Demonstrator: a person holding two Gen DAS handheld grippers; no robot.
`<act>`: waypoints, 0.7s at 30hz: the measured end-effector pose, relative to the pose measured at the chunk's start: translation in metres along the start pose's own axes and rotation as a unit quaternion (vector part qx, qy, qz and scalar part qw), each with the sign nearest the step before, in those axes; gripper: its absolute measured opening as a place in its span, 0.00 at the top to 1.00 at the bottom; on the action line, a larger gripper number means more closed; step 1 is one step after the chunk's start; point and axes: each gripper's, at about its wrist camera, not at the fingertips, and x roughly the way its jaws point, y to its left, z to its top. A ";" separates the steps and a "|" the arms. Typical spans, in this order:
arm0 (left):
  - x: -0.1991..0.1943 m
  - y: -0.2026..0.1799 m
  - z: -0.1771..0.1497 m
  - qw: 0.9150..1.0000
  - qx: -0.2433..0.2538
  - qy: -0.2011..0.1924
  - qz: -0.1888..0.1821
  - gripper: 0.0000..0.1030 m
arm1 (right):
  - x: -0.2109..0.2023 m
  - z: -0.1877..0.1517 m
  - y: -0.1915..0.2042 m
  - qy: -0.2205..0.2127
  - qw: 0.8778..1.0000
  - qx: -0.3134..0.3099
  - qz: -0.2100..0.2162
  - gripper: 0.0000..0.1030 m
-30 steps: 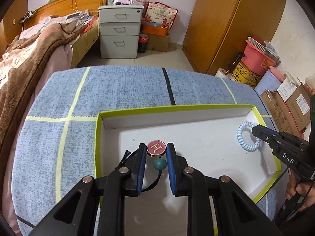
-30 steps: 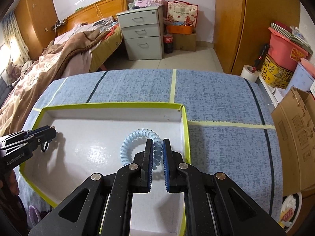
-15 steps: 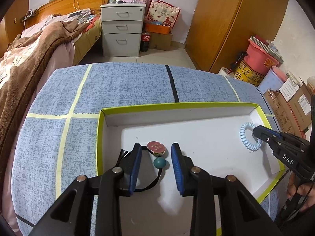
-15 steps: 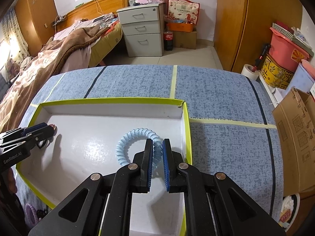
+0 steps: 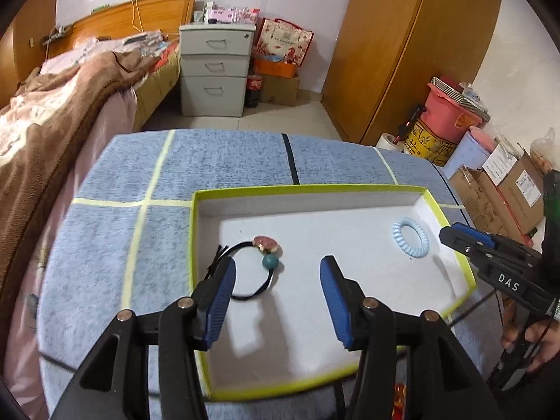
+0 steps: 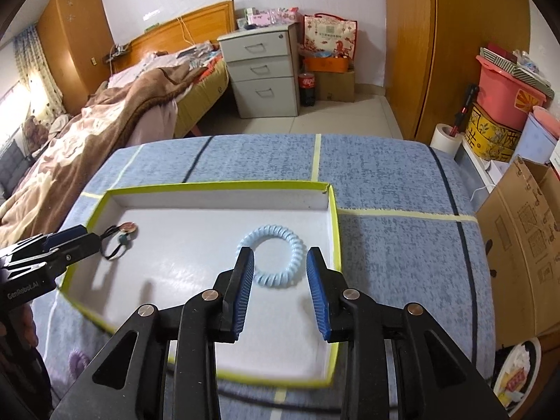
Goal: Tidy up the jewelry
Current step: 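Open both grippers to release the items inside the box, then grasp the black watch strap with the right gripper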
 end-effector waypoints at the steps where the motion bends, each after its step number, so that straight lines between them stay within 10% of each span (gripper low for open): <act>1: -0.006 0.000 -0.003 1.000 0.000 -0.004 0.000 0.49 | -0.004 -0.002 0.001 -0.002 1.000 -0.001 0.002 0.69; 21: -0.077 0.022 -0.090 0.999 -0.035 -0.029 0.014 0.47 | -0.073 -0.088 0.042 -0.018 0.995 -0.069 0.066 0.68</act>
